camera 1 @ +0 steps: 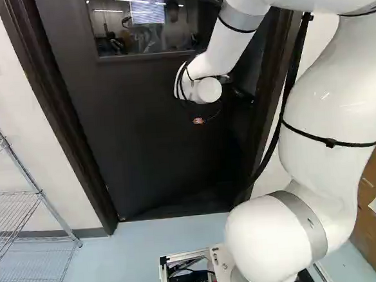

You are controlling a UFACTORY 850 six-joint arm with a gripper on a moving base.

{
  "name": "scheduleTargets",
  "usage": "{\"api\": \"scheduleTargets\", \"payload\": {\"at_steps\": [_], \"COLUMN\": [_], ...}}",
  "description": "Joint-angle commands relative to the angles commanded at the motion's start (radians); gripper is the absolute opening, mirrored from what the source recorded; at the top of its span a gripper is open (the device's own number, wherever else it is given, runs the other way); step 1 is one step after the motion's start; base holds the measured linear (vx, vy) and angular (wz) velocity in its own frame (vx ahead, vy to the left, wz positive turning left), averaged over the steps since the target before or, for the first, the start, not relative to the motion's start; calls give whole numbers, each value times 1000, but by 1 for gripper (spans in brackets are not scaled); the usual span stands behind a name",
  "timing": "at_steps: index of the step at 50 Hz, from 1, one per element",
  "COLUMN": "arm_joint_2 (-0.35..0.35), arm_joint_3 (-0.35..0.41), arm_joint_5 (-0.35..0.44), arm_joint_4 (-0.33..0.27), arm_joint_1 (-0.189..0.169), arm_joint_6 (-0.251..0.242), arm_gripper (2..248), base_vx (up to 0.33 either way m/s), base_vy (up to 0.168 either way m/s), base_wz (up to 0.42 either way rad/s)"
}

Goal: Open the door and move inside

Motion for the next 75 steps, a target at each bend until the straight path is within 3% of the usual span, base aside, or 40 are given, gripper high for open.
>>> {"api": "scheduleTargets", "payload": {"at_steps": [75], "arm_joint_2": [-231], "arm_joint_3": [-262], "arm_joint_5": [-5], "arm_joint_4": [13], "arm_joint_1": [75], "arm_joint_6": [0], "arm_gripper": [247], "base_vx": [0], "base_vy": [0], "base_wz": [0]}}
